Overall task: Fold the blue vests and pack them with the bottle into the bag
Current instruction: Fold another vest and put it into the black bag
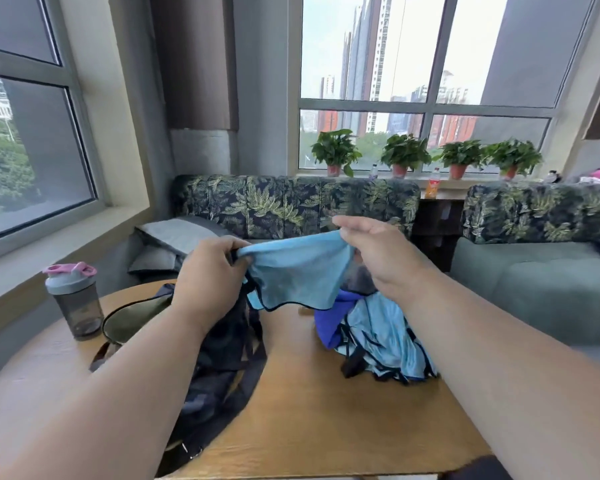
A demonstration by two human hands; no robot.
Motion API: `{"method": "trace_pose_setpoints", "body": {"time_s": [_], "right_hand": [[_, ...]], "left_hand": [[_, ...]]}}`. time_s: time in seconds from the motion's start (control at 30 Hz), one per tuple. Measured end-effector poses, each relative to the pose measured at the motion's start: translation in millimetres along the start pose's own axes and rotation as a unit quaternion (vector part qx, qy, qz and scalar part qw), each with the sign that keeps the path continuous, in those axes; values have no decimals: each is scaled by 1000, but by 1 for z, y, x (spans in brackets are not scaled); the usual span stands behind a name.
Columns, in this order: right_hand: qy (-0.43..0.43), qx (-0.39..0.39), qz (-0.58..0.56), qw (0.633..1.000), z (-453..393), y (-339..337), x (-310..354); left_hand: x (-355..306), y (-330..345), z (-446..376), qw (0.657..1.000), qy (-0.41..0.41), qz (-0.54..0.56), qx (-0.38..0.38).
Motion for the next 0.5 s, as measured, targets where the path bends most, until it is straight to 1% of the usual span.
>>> {"method": "trace_pose_setpoints", "body": {"time_s": [0.07,0.1,0.2,0.3,0.37,0.5], "right_hand": [[29,25,13,999,38,1,-25],[52,35,26,998,61,0,-44],[135,72,75,985,129,-3,-106],[205,121,102,966,183,-9,-154],[222,129,112,960,202,-13,-164],[236,131,106,957,220,-19,-162]], "left_hand": [[24,14,25,1000,-7,-29,-4],[39,23,42,999,-20,-41,9],[88,52,104,989,-76,-73,100],[123,71,163,975,-108,-105,161],[134,73,186,971,-111,-113,179],[142,68,202,975,-95,-97,177]]}}
Point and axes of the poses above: each hand's wrist, its own z-axis away from the middle knuckle, its own y-axis out of the palm, x = y × z, the point moved 1 cm from there along -z, towards the middle knuckle, and after that the axes turned 8 degrees about -y, right-handed, at the moved point
